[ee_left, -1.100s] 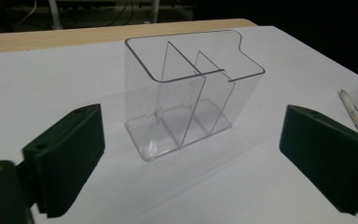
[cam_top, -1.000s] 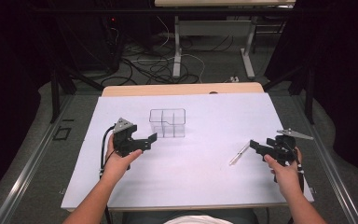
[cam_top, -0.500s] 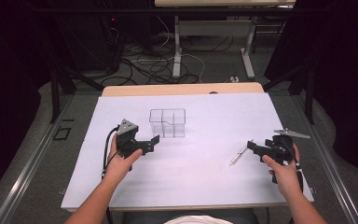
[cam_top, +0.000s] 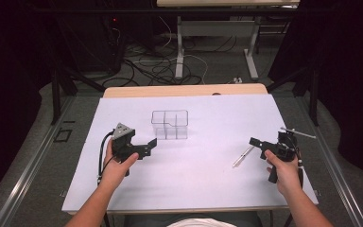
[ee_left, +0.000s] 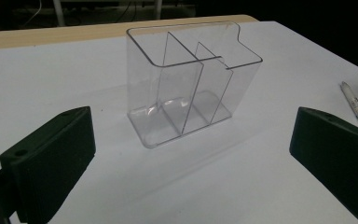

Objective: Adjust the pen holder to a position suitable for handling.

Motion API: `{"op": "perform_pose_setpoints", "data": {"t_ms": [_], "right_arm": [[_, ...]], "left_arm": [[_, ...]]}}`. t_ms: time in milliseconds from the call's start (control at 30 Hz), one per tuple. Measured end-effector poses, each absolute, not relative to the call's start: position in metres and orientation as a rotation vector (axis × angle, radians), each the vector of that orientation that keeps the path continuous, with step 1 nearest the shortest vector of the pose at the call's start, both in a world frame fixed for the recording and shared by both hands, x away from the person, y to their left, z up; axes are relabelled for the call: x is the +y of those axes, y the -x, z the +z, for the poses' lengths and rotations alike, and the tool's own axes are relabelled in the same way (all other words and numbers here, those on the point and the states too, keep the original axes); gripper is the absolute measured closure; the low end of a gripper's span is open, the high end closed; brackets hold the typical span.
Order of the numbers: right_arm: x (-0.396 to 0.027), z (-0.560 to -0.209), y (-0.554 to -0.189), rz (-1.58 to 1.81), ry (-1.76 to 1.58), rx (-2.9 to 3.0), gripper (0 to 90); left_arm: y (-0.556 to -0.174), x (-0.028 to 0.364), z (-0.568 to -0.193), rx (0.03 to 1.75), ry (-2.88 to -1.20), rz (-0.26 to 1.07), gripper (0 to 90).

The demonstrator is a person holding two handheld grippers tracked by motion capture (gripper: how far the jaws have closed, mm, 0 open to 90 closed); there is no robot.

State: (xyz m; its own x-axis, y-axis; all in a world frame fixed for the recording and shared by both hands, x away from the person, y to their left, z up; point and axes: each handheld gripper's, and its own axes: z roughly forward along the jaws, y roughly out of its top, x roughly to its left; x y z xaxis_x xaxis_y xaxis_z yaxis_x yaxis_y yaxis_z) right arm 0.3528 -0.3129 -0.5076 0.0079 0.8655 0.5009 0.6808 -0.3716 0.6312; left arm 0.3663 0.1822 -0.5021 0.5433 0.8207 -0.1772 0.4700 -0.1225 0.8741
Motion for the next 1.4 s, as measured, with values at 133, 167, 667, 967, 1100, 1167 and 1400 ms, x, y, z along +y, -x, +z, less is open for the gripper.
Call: {"op": "perform_pose_setpoints", "data": {"t_ms": [133,167,667,967,1100,1167,1400], "right_arm": [[-0.313,-0.507,-0.357,1.331,-2.174,1.552,20.2],[-0.314,-0.508,-0.358,1.335,-2.178,1.539,21.0],[-0.308,-0.515,-0.377,1.243,-2.269,1.511,21.1],[-0.300,-0.518,-0.382,1.131,-2.259,1.601,17.6],[-0.297,-0.516,-0.383,1.096,-2.255,1.609,18.2],[-0.295,-0.516,-0.382,1.071,-2.245,1.608,18.8],[-0.292,-0.519,-0.385,1.013,-2.324,1.576,32.6]], "left_arm": [[-0.366,0.191,-0.501,1.095,-1.744,0.439,0.2],[-0.366,0.194,-0.501,1.104,-1.741,0.439,0.1],[-0.369,0.202,-0.506,1.137,-1.728,0.433,0.2],[-0.370,0.200,-0.509,1.135,-1.745,0.419,0.2],[-0.370,0.200,-0.510,1.131,-1.757,0.420,0.2],[-0.371,0.199,-0.512,1.135,-1.755,0.415,0.2],[-0.372,0.199,-0.514,1.137,-1.764,0.415,0.2]]}}
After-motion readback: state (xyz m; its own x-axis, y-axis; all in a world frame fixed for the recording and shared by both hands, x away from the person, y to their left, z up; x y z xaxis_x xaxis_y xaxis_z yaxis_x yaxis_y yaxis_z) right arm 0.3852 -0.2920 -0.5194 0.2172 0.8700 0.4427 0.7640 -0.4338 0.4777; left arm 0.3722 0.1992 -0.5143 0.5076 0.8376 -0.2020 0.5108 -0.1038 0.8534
